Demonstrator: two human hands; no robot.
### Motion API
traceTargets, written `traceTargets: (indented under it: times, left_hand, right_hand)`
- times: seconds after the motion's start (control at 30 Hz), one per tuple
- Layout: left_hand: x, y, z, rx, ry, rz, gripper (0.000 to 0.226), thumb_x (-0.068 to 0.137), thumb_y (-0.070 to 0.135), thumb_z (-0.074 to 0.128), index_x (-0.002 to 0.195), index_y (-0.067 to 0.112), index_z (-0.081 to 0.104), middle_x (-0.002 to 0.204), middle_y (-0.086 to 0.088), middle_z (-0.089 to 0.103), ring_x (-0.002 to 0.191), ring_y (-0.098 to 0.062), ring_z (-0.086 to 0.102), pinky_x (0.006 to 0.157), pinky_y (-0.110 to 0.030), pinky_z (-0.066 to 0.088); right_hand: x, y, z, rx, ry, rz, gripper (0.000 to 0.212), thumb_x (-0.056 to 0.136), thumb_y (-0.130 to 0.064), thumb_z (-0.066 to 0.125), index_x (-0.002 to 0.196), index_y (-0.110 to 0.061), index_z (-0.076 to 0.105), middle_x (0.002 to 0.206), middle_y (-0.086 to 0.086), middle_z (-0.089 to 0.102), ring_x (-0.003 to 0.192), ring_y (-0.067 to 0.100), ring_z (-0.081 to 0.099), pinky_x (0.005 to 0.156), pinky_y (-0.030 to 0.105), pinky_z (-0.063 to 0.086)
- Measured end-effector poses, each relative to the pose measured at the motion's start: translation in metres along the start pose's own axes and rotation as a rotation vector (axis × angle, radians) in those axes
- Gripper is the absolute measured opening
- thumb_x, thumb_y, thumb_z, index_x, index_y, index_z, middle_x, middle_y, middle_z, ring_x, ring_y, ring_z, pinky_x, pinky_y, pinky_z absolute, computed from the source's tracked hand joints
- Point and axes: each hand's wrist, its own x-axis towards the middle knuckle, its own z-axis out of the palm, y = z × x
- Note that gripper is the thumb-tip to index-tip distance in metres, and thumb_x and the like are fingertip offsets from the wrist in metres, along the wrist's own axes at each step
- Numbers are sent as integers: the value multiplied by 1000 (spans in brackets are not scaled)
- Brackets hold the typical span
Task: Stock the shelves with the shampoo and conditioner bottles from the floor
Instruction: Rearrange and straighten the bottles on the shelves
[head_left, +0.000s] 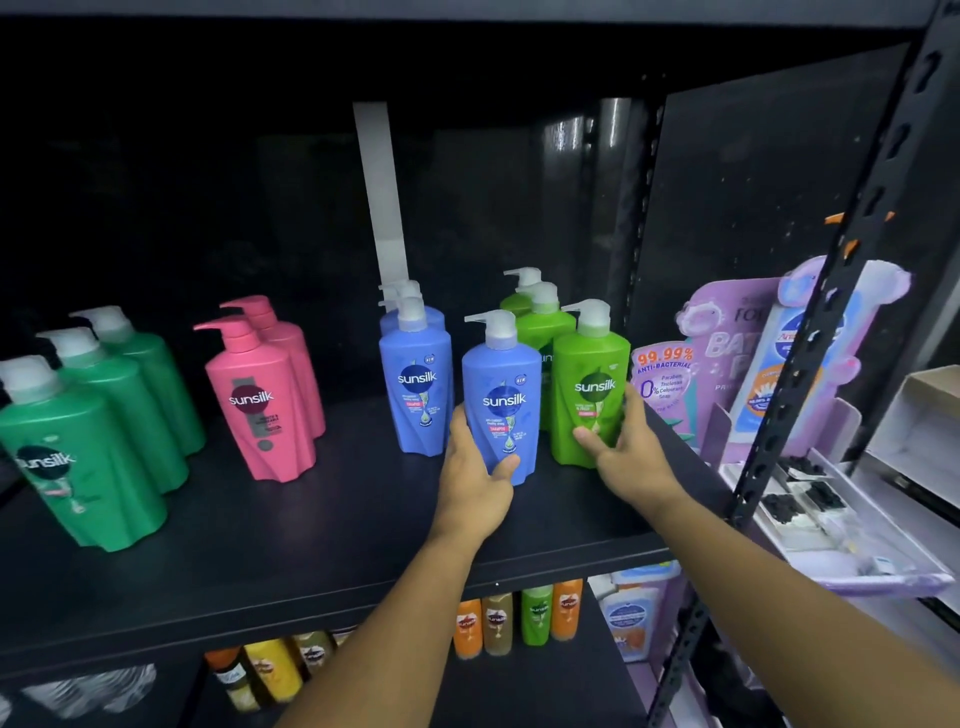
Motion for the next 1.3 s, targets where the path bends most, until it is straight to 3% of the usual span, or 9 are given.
traceTargets:
  times: [0.23,0.47,0.63,0.8,0.9,1.03,1.17,1.3]
  left_hand:
    - [0,1,-2,-36,44,-32,83,91,8,69,153,35,22,148,8,47,133,-14,51,109,-35,44]
    - [1,1,-4,-44,44,-30,82,91,8,69,154,34,23,146,10,48,129,-12,51,102,-29,43]
    - [1,1,-5,-53,44,-23,83,91,9,70,154,35,22,147,11,47,131,-12,50,109,-35,46]
    - [1,1,-5,-82,35,-3,87,87,18,77,153,37,23,140,16,51,124,-4,54,95,-24,48]
    - [1,0,-5,-105,33,-5,90,84,23,82,152,38,24,137,17,53,123,-1,56,88,-14,48]
    - [2,-1,-5,-94,34,14,87,86,19,79,152,36,25,140,14,51,126,-4,54,90,-14,44]
    - [2,-2,-4,-70,32,17,86,88,17,78,153,33,24,143,11,49,128,-7,51,101,-27,46]
    - [1,-2,-6,-43,25,14,88,87,19,78,154,33,22,145,10,48,131,-11,50,108,-36,46]
  right_hand:
    - [-2,-6,17,17,-83,-15,74,88,-17,77,146,-36,34,124,-21,66,114,0,64,103,32,49]
    - [-4,-12,24,0,-54,-12,72,90,-17,74,146,-37,33,124,-20,65,112,-3,62,96,25,47]
    - [-5,-15,29,-14,-20,8,68,90,-17,74,143,-37,36,120,-19,66,107,-10,60,88,20,46]
    - [-5,-16,31,-48,-8,21,68,91,-16,73,144,-33,35,118,-19,66,103,-13,59,83,12,43]
    - [-5,-13,31,-86,-27,59,62,93,-19,71,144,-27,37,118,-13,66,105,7,63,86,21,45]
    - [-15,-10,38,-189,-21,132,62,98,-23,63,152,-20,32,121,2,68,114,29,62,91,34,47]
    - [-35,-11,50,-245,-81,244,86,100,-42,55,162,-19,0,147,10,53,136,40,46,108,45,42]
    - [-48,-13,54,-337,-69,202,86,100,-48,51,161,-23,-4,163,4,32,145,45,31,115,52,36]
